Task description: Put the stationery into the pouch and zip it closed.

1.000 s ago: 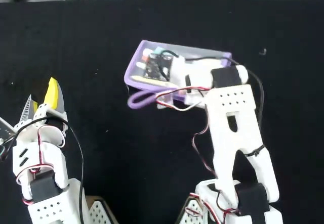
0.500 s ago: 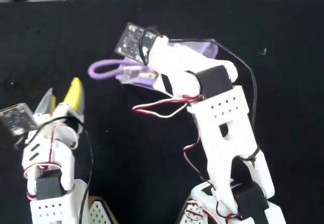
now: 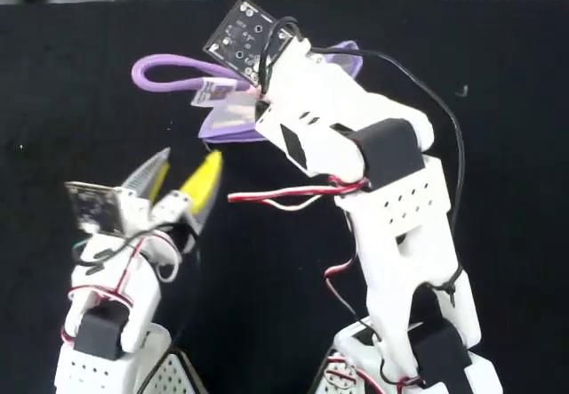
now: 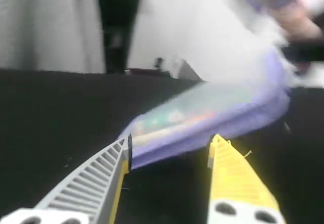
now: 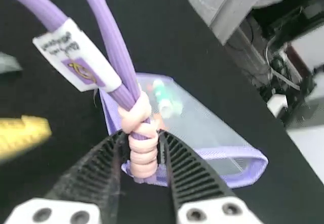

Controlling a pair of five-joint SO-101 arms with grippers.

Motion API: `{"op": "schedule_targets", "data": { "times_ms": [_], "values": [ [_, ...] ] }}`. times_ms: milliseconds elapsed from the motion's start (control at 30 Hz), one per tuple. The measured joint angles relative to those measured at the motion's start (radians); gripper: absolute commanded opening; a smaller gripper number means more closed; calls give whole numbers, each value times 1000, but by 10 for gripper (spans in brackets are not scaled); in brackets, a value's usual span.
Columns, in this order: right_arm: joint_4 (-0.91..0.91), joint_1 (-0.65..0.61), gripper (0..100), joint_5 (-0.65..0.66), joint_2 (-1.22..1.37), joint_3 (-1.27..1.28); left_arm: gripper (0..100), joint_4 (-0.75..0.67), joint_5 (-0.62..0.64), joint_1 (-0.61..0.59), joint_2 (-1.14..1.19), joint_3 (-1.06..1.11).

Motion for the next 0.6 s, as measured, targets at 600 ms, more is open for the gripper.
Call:
{"op": "schedule_targets", "data": {
  "times_ms": [600],
  "values": [
    [48,-146,11,-64,0,-14,253,-169,-301,238,5,-15]
  ]
}}
